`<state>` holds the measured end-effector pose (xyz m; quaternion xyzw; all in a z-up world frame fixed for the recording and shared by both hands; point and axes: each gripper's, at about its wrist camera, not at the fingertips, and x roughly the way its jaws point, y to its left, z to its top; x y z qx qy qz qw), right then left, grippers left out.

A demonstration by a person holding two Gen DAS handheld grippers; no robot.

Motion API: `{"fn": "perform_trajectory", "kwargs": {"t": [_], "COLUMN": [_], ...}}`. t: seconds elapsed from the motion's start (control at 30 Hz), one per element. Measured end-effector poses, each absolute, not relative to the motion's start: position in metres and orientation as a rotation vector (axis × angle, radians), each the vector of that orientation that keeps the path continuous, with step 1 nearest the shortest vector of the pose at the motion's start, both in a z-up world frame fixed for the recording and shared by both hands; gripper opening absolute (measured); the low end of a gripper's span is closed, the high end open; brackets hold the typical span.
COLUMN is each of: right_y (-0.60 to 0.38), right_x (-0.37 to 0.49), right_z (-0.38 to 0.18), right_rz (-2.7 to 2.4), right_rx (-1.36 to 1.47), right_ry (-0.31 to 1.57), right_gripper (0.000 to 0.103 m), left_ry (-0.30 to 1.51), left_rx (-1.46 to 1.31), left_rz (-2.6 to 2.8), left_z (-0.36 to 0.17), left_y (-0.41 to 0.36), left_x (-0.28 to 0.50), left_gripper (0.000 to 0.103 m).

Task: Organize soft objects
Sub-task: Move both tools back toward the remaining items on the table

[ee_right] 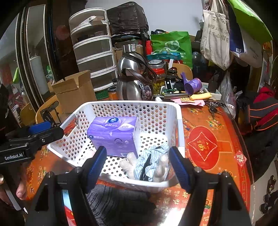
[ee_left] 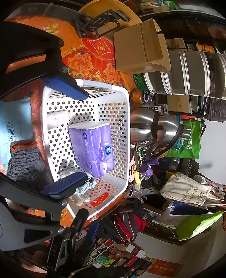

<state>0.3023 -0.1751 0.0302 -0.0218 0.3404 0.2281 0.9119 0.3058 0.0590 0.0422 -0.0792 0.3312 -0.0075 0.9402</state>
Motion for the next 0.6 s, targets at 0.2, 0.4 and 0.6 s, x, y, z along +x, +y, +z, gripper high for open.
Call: {"fn": "perform_trajectory", "kwargs": {"t": [0.2, 0.4, 0.6], "right_y": [-0.184, -0.205, -0.222], "right_x": [0.282, 0.238, 0.178], "right_z": [0.032, 0.022, -0.013], "right_rz": [0.478, 0.450, 0.457], "right_rx": [-0.031, -0.013, -0.005], "right_ry": [0.688, 0.667, 0.687], "right_gripper": [0.074, 0.074, 0.074], "left_ry": [0.664, 0.671, 0.675], "left_rx": [-0.121, -0.169, -0.139], "left_rz": [0.005, 0.006, 0.030], "left_z": [0.037, 0.021, -0.009], "left_y": [0.054, 0.065, 0.063], "left_x": [0.269, 0.222, 0.167], "left_gripper": [0.083, 0.083, 0.083]}}
